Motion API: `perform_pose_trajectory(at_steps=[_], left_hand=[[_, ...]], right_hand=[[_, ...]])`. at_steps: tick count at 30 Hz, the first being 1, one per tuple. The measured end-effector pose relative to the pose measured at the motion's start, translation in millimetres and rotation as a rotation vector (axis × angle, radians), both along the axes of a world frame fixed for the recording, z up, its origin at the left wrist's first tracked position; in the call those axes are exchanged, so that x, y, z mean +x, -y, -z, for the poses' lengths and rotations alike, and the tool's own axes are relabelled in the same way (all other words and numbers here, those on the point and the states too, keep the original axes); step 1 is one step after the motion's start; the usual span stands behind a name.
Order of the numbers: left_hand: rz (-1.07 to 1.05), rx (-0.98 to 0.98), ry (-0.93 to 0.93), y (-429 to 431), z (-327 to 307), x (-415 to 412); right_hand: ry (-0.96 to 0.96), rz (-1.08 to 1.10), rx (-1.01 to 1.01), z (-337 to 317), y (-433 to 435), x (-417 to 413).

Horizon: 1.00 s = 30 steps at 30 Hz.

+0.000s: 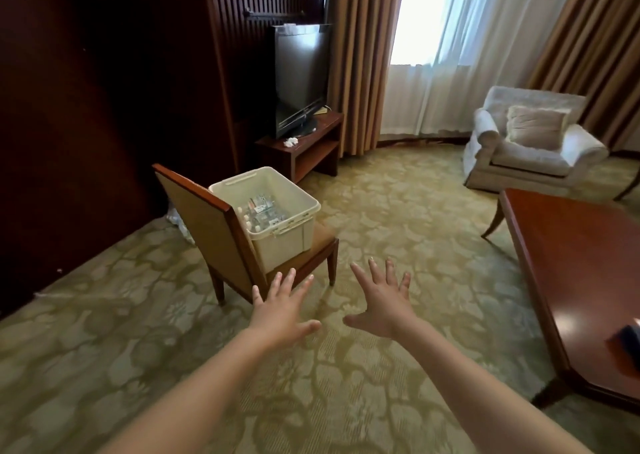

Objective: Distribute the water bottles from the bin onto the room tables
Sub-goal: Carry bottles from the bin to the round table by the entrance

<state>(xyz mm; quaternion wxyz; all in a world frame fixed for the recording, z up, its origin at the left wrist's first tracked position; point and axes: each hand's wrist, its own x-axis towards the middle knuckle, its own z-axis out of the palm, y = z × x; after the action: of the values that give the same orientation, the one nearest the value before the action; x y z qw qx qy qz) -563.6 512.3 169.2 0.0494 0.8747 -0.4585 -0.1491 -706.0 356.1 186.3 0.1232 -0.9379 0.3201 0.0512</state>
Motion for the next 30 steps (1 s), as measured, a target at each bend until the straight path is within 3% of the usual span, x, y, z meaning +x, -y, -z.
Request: perform_pose_trajectory(at_steps=[12, 19, 30], left_hand=[[-0.114, 0.012, -0.017, 174.7, 27.6, 204.4], [-0.179, 0.028, -0.077, 232.8, 27.4, 315.7], [-0.502, 0.041, -0.346, 284.5, 103.0, 432.2]], right_hand=[[0.008, -0.138, -0.005, 22.5, 185.9, 225.8], [-0.018, -0.237, 0.023, 29.9, 252.0, 349.9], [-0.204, -0.563, 0.089, 98.5, 325.7, 538.4]])
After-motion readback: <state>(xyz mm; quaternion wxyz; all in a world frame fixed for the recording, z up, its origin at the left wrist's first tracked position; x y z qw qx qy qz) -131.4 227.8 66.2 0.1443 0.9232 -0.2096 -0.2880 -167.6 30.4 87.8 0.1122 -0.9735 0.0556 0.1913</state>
